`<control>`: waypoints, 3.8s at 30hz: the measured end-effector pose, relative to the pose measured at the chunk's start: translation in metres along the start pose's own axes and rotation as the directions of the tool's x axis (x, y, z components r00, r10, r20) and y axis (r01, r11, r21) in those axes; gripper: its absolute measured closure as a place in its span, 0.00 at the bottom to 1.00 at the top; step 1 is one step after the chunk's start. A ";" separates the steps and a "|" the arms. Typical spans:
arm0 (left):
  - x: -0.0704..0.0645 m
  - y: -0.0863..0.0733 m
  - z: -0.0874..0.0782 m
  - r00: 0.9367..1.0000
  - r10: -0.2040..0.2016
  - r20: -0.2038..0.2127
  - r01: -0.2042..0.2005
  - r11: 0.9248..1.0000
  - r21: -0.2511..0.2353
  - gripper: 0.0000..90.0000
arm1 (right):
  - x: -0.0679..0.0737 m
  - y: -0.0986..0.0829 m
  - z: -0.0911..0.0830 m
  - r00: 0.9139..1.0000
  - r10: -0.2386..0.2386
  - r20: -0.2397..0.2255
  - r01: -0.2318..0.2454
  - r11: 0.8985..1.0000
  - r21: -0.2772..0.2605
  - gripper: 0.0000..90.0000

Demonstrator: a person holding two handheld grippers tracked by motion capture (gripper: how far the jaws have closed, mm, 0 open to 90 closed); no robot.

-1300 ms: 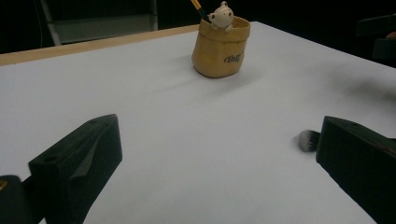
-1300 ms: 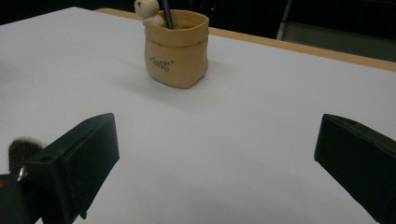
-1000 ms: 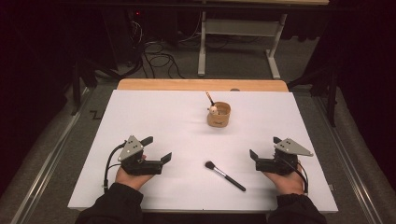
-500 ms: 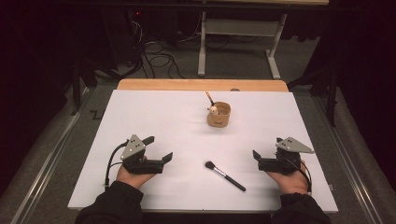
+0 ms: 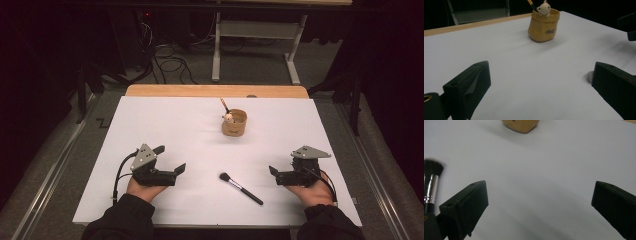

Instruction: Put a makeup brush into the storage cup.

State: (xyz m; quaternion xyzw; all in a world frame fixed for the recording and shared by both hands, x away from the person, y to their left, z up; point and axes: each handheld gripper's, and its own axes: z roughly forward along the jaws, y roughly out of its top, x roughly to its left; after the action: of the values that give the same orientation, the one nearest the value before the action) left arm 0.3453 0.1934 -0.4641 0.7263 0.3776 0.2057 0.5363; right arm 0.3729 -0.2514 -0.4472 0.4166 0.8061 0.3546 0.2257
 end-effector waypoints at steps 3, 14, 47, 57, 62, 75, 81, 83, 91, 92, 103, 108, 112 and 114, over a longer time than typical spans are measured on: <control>-0.001 0.001 -0.002 1.000 0.007 0.000 -0.007 1.000 -0.003 0.03 | 0.002 0.002 0.001 1.000 -0.004 -0.016 0.004 1.000 0.027 0.02; -0.002 0.001 -0.002 1.000 0.014 0.004 -0.014 1.000 -0.004 0.02 | 0.006 0.013 0.009 0.997 -0.051 -0.058 0.061 0.982 0.180 0.07; -0.002 0.000 -0.001 1.000 0.012 0.008 -0.012 1.000 -0.004 0.02 | 0.009 0.023 0.014 0.994 -0.071 -0.088 0.103 0.888 0.447 0.10; -0.002 0.000 0.000 1.000 0.008 0.013 -0.008 1.000 -0.005 0.02 | 0.021 0.029 0.011 0.988 -0.088 -0.126 0.137 0.877 0.460 0.16; -0.001 0.000 -0.001 1.000 0.002 0.012 -0.002 1.000 -0.007 0.02 | 0.030 0.035 0.012 0.983 -0.107 -0.150 0.164 0.878 0.451 0.18; 0.000 0.000 -0.001 1.000 0.005 0.018 -0.005 1.000 -0.009 0.02 | 0.062 0.042 0.016 0.964 -0.155 -0.216 0.238 0.866 0.440 0.22; -0.001 0.001 -0.002 1.000 0.003 0.020 -0.002 1.000 -0.011 0.02 | 0.072 0.040 0.017 0.956 -0.169 -0.241 0.261 0.864 0.431 0.29; 0.000 0.001 -0.002 1.000 0.001 0.019 -0.001 1.000 -0.010 0.02 | 0.074 0.038 0.017 0.954 -0.167 -0.249 0.264 0.864 0.429 0.32; 0.000 0.001 -0.001 1.000 0.004 0.020 -0.004 1.000 -0.009 0.02 | 0.083 0.031 0.016 0.939 -0.174 -0.296 0.292 0.857 0.424 0.47; 0.000 0.001 -0.001 1.000 0.003 0.019 -0.003 1.000 -0.009 0.02 | 0.085 0.030 0.016 0.935 -0.178 -0.306 0.301 0.855 0.422 0.52; 0.000 0.001 -0.002 1.000 0.001 0.018 -0.001 1.000 -0.011 0.02 | 0.092 0.025 0.018 0.922 -0.176 -0.346 0.326 0.834 0.445 0.73; 0.000 0.001 -0.002 1.000 0.001 0.018 -0.001 1.000 -0.012 0.02 | 0.093 0.022 0.020 0.919 -0.184 -0.347 0.337 0.825 0.454 0.80; 0.000 0.001 -0.002 1.000 0.000 0.018 0.000 1.000 -0.012 0.02 | 0.093 0.021 0.021 0.924 -0.181 -0.337 0.330 0.823 0.462 0.84; 0.000 0.001 -0.002 1.000 0.001 0.017 0.000 1.000 -0.012 0.02 | 0.093 0.021 0.022 0.923 -0.187 -0.335 0.335 0.819 0.465 0.84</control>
State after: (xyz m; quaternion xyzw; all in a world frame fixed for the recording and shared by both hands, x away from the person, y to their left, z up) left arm 0.3442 0.1944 -0.4627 0.7249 0.3715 0.2018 0.5439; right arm 0.3469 -0.1571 -0.4516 0.2927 0.9442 0.1461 0.0393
